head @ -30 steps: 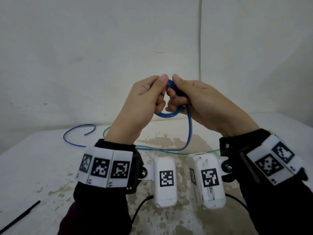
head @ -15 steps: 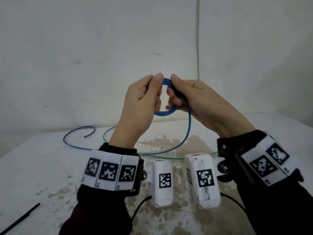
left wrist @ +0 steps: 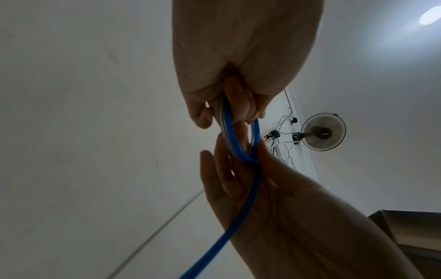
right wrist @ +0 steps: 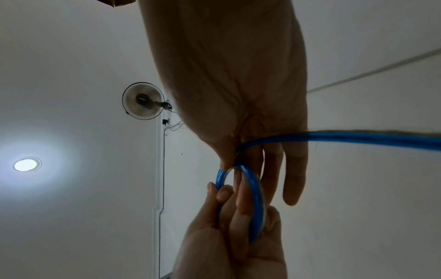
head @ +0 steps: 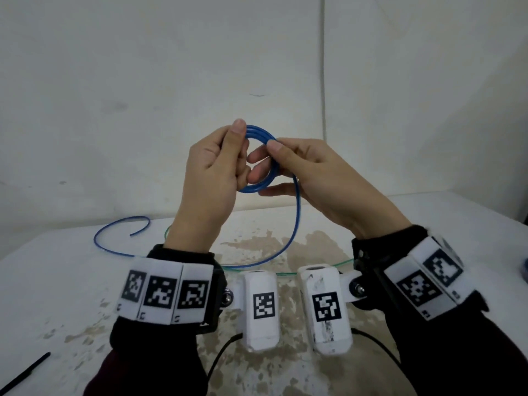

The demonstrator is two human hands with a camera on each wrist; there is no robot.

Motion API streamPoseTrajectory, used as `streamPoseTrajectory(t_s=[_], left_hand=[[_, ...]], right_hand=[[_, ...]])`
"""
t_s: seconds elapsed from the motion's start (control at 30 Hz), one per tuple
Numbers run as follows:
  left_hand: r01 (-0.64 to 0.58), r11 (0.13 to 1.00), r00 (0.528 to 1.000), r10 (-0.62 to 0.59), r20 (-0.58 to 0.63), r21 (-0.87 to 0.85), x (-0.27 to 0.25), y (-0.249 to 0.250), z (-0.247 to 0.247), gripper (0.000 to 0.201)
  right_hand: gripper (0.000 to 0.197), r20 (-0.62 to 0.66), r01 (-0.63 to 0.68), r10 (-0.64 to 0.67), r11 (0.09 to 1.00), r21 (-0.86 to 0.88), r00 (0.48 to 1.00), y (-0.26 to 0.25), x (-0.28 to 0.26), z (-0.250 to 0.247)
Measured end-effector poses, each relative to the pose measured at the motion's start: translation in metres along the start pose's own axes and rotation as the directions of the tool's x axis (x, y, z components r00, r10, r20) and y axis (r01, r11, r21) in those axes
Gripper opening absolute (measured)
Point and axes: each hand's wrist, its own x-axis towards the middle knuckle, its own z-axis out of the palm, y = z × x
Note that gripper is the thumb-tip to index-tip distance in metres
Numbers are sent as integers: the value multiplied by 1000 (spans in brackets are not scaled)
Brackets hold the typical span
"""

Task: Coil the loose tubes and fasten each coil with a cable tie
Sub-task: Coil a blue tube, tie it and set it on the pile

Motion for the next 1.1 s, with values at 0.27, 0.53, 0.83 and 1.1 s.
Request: streamPoseTrajectory(t_s=[0.27, 0.53, 0.83, 1.1], left_hand=[[60, 971, 998, -61, 0, -231, 2, -2, 2, 37], [257, 951, 928, -192, 320, -173, 0, -1, -8, 35], [286, 905, 939, -200, 279, -314, 1, 4, -7, 36], [287, 926, 928, -204, 312, -246, 2, 5, -9, 37]], right_hand=[[36, 8, 8, -10, 977, 212, 1000, 7, 6, 1], [35, -29, 36, -36, 999, -9, 999, 8, 5, -8], [30, 80, 52, -60, 993, 104, 995, 6, 4, -6], [36, 71, -9, -2, 988, 152, 997, 0, 1, -8]])
